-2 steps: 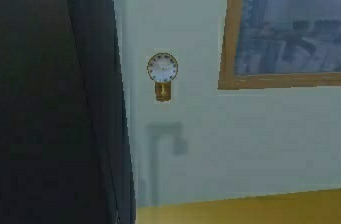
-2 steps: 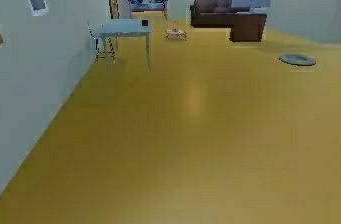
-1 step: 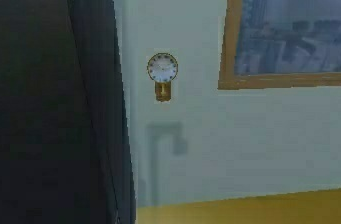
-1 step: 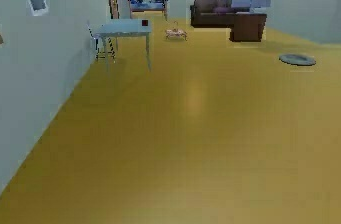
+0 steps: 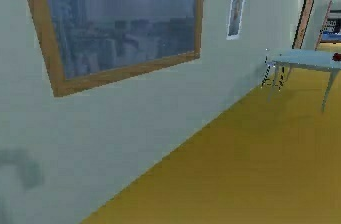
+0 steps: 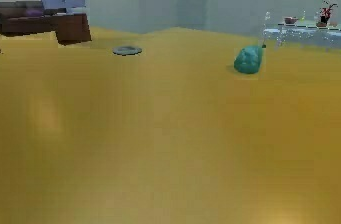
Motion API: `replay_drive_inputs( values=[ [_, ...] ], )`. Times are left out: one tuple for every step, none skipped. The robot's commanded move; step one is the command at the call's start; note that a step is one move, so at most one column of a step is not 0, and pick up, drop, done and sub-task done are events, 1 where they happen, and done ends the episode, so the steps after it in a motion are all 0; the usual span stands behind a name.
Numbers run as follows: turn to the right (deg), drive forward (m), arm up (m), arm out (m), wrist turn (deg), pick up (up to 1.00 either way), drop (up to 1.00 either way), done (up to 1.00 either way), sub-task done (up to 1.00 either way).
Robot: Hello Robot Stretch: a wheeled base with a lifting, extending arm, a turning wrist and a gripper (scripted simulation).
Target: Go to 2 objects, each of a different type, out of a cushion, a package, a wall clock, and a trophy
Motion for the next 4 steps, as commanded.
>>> replay_drive_inputs(
  values=[
    [45.0,0.0,0.0,0.0,0.0,0.0,0.0,0.0,0.0],
    [21.0,0.0,0.0,0.0,0.0,0.0,0.0,0.0,0.0],
    [0.0,1.0,0.0,0.0,0.0,0.0,0.0,0.0,0.0],
    [0.0,1.0,0.0,0.0,0.0,0.0,0.0,0.0,0.0]
  ],
)
